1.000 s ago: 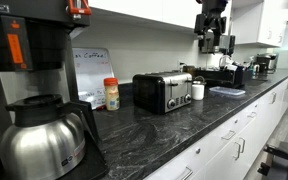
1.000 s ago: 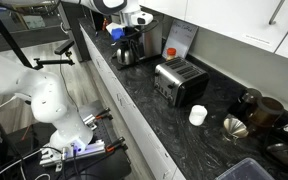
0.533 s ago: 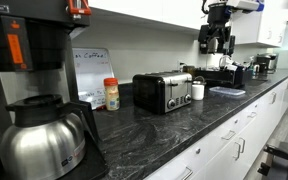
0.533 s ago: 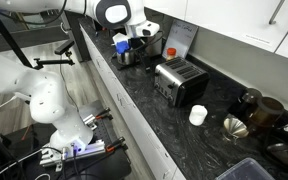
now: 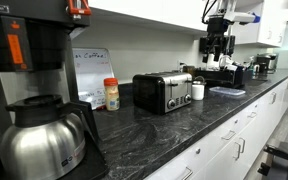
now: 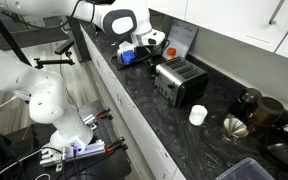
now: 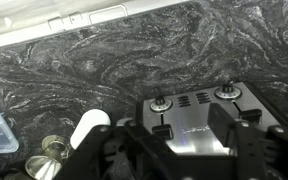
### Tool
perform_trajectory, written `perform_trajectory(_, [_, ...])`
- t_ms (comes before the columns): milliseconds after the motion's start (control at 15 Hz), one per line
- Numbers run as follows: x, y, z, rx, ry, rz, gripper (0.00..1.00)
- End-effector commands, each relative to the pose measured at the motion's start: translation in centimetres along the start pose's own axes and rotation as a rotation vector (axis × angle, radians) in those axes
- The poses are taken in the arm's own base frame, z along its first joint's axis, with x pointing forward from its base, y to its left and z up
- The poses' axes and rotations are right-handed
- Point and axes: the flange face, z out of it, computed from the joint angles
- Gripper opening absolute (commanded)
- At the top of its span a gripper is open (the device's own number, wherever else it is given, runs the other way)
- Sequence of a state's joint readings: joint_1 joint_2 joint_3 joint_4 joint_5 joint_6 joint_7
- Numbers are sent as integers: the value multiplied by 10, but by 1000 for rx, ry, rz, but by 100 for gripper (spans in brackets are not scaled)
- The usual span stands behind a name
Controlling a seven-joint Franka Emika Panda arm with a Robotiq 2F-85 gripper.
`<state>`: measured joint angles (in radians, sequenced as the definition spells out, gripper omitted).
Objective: Push the right lever on the toaster downwards
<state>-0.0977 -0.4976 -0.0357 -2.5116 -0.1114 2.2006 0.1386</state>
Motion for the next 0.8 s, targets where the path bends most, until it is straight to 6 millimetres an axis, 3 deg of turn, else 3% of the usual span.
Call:
perform_trajectory(0, [20,12,18,-15,-1,1,39])
perform_trajectory(333, [35,14,39,-13,15,7,4])
perform_trajectory(733, [55,11,60,-34,3,21,0])
